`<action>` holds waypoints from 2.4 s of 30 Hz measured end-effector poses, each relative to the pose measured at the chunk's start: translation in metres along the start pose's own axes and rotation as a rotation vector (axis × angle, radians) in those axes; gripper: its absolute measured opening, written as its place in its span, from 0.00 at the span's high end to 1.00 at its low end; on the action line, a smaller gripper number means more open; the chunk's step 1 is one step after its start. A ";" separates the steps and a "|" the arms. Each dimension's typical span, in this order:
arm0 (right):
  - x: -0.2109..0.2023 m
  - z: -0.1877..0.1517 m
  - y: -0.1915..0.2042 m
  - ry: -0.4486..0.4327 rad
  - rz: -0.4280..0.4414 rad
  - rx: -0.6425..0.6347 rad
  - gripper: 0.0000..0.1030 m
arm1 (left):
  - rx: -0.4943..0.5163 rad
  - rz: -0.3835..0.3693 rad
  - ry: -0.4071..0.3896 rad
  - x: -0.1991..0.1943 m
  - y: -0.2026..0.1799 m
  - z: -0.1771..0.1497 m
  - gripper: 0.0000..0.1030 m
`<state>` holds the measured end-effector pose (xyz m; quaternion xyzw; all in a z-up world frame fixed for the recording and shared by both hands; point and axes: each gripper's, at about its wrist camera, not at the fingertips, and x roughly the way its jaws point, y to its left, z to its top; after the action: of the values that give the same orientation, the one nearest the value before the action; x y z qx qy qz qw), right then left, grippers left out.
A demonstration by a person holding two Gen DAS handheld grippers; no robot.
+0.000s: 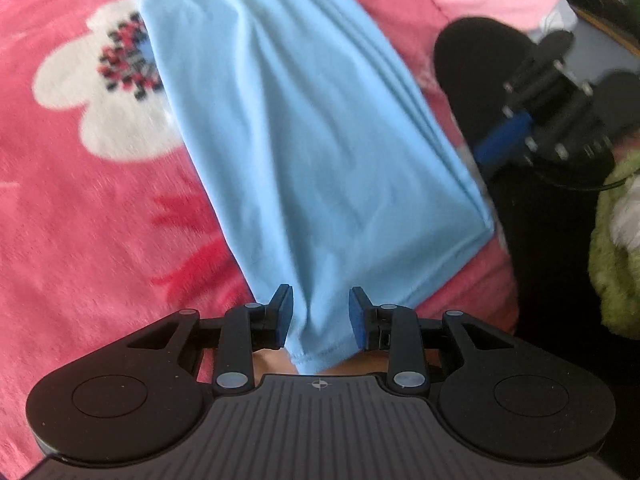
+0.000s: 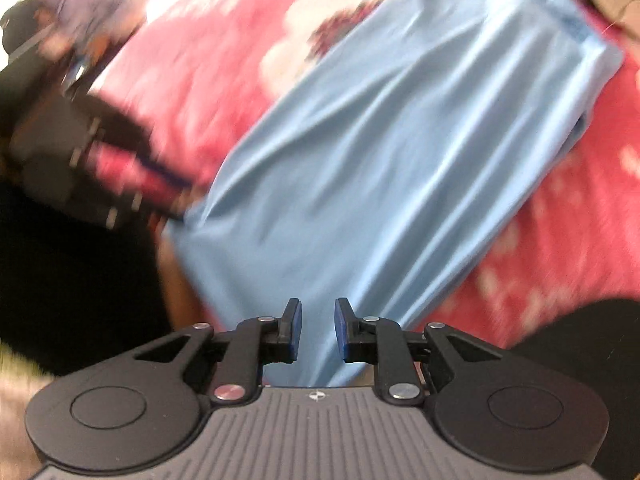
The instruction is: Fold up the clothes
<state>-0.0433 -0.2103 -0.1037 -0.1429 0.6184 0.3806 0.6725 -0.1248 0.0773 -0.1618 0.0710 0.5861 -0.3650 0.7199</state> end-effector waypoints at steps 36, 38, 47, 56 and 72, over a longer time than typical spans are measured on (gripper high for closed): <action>0.038 0.195 -0.217 -0.621 -0.351 0.167 0.96 | -0.276 0.114 -0.280 0.035 0.036 0.107 0.70; 0.032 0.191 -0.235 -0.660 -0.302 0.258 0.96 | -0.279 0.100 -0.277 0.043 0.039 0.114 0.70; 0.038 0.168 -0.305 -0.738 -0.209 0.603 0.88 | -0.255 0.090 -0.243 0.052 0.049 0.124 0.70; 0.008 0.123 -0.305 -0.729 -0.024 0.691 0.63 | -0.240 0.115 -0.234 0.048 0.042 0.125 0.70; 0.013 0.096 -0.302 -0.669 0.038 0.834 0.77 | -0.278 0.180 -0.273 0.032 0.040 0.116 0.67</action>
<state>0.2331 -0.3445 -0.1817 0.2767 0.4715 0.1395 0.8256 -0.0073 0.0306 -0.1686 -0.0269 0.5193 -0.2212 0.8250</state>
